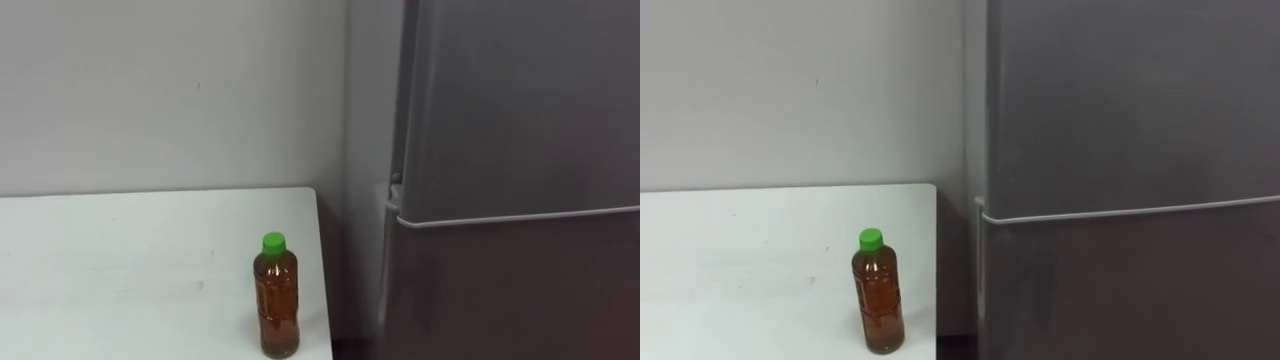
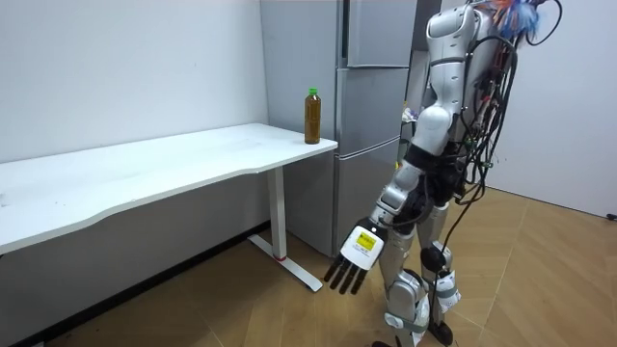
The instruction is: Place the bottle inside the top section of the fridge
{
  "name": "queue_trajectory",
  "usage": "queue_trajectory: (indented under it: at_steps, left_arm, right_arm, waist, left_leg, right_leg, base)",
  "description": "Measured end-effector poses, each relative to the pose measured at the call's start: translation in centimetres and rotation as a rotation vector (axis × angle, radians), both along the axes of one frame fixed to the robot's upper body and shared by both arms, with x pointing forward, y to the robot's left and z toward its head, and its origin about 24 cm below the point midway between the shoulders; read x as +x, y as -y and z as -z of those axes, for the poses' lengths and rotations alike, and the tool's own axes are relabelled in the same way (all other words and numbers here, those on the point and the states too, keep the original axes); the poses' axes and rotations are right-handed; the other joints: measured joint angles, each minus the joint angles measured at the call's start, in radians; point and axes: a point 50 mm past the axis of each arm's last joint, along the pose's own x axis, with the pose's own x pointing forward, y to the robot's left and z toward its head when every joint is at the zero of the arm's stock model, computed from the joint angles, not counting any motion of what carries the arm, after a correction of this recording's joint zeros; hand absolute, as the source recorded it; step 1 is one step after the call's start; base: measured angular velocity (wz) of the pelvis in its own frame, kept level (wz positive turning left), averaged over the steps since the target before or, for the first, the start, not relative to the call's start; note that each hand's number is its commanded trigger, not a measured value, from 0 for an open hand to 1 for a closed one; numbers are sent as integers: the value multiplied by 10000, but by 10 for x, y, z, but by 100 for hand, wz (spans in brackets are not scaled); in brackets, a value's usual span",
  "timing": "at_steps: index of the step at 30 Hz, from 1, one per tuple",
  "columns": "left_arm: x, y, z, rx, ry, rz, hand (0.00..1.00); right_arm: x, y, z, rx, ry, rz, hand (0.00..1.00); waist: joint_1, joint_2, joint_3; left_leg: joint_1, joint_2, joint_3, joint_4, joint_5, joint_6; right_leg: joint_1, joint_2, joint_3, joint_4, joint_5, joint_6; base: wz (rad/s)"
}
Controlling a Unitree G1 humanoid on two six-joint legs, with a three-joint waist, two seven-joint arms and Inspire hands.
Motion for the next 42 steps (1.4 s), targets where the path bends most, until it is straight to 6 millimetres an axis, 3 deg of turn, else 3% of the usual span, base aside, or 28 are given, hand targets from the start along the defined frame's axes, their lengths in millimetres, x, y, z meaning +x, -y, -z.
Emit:
queue_trajectory:
  at_steps: [7, 14, 21, 25, 26, 32, 42]
  left_arm:
    - [16, -18, -12, 697, 1565, -2060, 0]
    - [41, -27, -28, 1067, 3403, -3277, 0]
    - [72, -37, -53, 1997, 5158, -3537, 0]
    - [92, -45, -78, 2559, 6461, -3700, 0]
    - [94, -47, -82, 2655, 6642, -3732, 0]
    - [120, -53, -124, 3298, 8728, -3767, 0]
    - [146, -57, -200, 4254, 12143, -3436, 0]
  right_arm:
    - [-3, 10, -3, -222, 222, 462, 0]
    - [-3, 13, -4, -277, 368, 475, 0]
    - [-5, 15, -6, -484, 615, 448, 0]
    - [-6, 16, -6, -585, 605, 265, 0]
    - [-7, 16, -6, -596, 573, 239, 0]
    - [-7, 15, -6, -562, 610, 248, 0]
    - [-6, 13, -6, -677, 604, 391, 0]
  waist:
    - [74, 306, 49]
    - [65, 304, 45]
    - [98, 451, 1]
    - [125, 385, -69]
    - [125, 525, -58]
    - [125, 401, -6]
    - [123, 336, -10]
  left_leg:
    - [294, -16, -1, -97, 2, -2]
    - [320, -23, -25, -56, 0, 2]
    - [278, 3, -25, -15, -26, -2]
    - [186, -4, -25, 27, -20, -2]
    - [190, -5, -25, 28, -20, -2]
    - [317, -16, -46, 17, -22, 1]
    - [230, -20, -82, 29, -22, 0]
  right_leg:
    - [162, -7, -7, 4, -8, 7]
    - [254, -29, -98, 30, -15, 3]
    - [226, 2, -2, 67, -41, -6]
    - [38, -27, 8, 211, -67, -13]
    - [52, -27, 7, 208, -67, -12]
    - [148, -33, 48, 193, -82, 4]
    - [141, -28, -9, 190, -79, 0]
  base:
    - [-1]
    - [2]
    - [0]
    - [-1]
    - [0]
    - [0]
    - [0]
